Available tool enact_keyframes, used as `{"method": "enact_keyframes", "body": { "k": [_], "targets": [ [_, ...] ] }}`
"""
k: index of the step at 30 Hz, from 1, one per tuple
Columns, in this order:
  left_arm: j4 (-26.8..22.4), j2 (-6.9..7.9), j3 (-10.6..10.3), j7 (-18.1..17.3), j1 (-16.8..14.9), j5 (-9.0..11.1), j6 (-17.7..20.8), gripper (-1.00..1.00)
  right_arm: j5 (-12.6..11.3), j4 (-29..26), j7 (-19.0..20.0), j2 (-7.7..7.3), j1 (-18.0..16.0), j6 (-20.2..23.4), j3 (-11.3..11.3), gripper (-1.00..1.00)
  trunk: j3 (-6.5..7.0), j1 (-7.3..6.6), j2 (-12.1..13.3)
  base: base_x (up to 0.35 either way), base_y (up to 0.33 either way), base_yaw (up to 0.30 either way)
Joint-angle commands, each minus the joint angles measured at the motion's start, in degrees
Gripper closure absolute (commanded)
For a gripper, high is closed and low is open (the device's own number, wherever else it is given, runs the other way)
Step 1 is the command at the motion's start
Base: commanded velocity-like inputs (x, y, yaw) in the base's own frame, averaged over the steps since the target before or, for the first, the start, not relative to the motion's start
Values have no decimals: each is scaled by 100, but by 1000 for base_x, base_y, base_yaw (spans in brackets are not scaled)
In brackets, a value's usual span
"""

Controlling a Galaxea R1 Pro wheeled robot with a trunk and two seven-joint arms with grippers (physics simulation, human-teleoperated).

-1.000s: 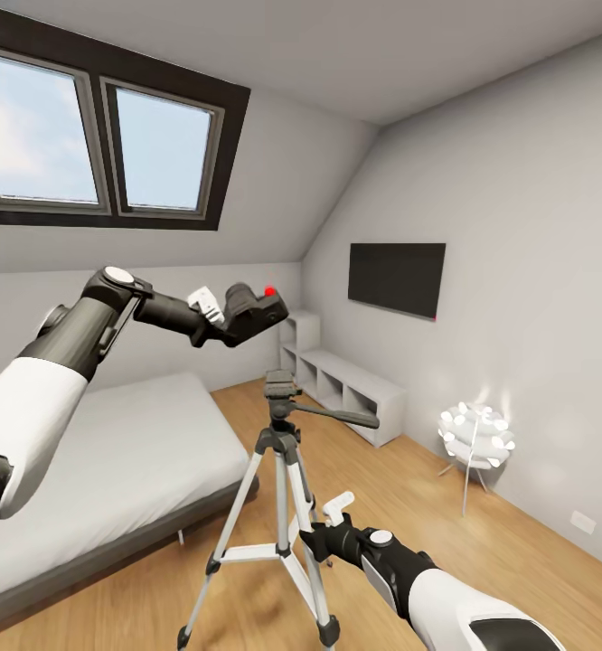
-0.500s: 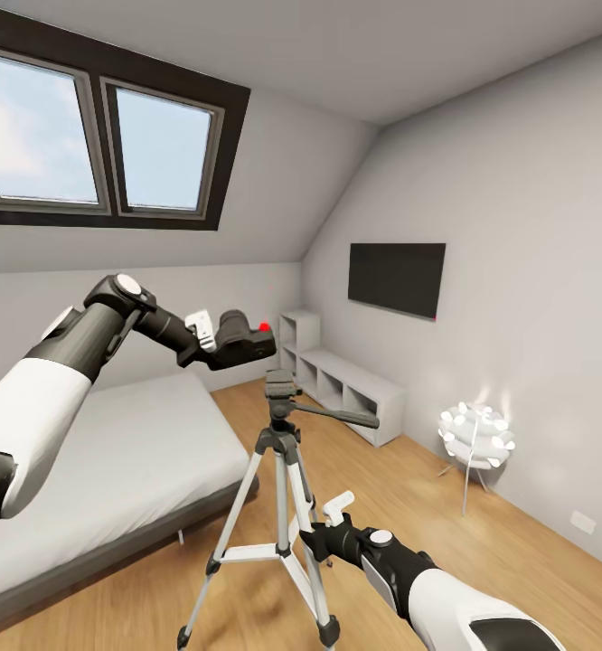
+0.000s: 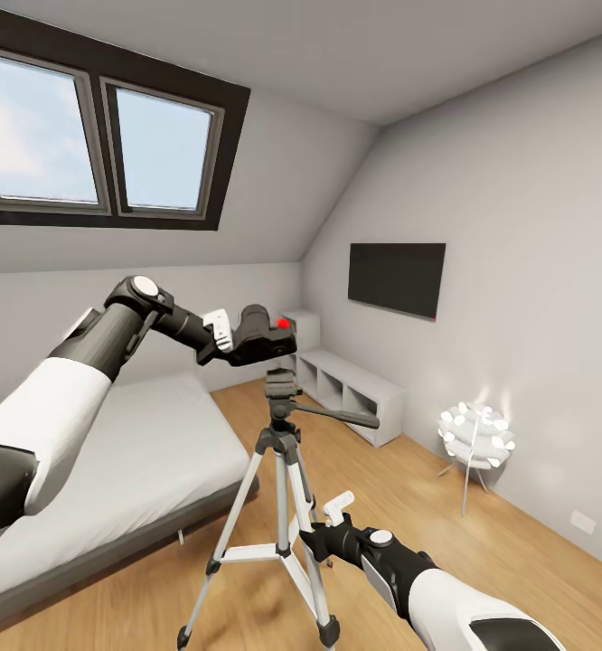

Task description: Attach the digital camera to the camera tripod in the bedroom.

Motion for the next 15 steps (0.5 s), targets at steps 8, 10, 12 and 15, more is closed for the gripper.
{"method": "enact_keyframes", "body": {
  "k": [8,10,12,15],
  "targets": [
    [48,-325,1,-59,-2,-13,-13,100,46,5,-4,0,-1,-16,137,100,-3,2,-4,0,0,0],
    [43,-347,1,-77,-2,-14,-11,100,45,6,-4,0,-1,-16,137,100,-3,2,-4,0,0,0],
    [59,-366,-5,-46,-2,-32,-15,100,44,6,-4,0,-1,-16,137,100,-3,2,-4,0,0,0],
    [64,-370,-15,-24,-2,-63,-43,100,43,7,-4,0,-1,-16,137,100,-3,2,-4,0,0,0]
  ]
}}
